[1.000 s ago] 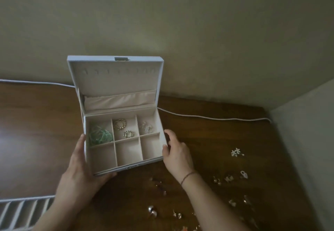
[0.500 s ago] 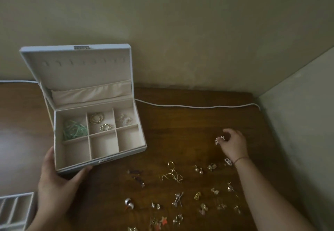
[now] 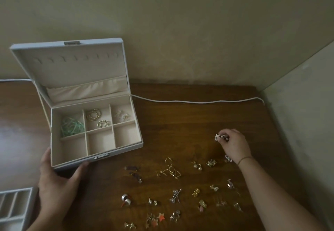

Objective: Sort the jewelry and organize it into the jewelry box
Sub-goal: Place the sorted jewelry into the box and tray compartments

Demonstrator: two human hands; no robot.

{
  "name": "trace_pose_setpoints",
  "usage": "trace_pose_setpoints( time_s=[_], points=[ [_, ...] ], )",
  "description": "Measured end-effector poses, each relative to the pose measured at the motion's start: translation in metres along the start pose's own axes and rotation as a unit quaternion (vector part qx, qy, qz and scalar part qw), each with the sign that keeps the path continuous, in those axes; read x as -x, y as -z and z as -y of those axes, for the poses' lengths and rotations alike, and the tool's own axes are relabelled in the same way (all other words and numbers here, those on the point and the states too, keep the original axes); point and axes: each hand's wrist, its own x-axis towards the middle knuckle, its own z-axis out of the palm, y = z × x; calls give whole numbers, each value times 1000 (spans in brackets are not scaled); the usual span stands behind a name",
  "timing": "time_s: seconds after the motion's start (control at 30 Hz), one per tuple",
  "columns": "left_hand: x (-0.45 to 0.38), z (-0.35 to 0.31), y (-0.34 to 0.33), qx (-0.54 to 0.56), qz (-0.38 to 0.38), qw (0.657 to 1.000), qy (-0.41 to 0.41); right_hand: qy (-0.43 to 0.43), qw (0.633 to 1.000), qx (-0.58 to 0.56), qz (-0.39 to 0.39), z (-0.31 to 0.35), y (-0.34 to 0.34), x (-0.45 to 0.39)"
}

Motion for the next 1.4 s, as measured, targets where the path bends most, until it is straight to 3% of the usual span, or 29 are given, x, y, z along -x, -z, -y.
trace_pose_setpoints(
  time_s=[0.4, 0.6, 0.73, 0.83, 0.9, 1.0, 1.07, 1.17, 1.4],
  points=[
    [0, 8, -7, 6, -12, 999, -49, -24, 997, -70, -36, 18, -24, -3],
    [-2, 9, -5, 26, -6, 998, -63, -15, 971, -227, -78, 58, -22, 23],
    [-4, 13, -5, 42, -4, 997, -66, 70, 931, -346, -96, 109, -22, 61],
    [-7, 17, -4, 36, -7, 997, -68, 138, 883, -445, -51, 153, -34, 86],
    [-7, 19, -4, 34, -7, 997, -71, 129, 811, -569, 47, 183, -45, 98],
    [-10, 21, -4, 38, -2, 996, -75, 61, 655, -719, 227, 233, -60, 109],
    [-12, 23, -5, 39, -3, 996, -79, 49, 605, -746, 275, 264, -68, 112],
    [-14, 26, -4, 45, 4, 996, -82, 45, 590, -751, 294, 299, -81, 116],
    [-17, 35, -1, 39, 6, 994, -106, -15, 627, -707, 327, 334, -106, 115]
  ],
)
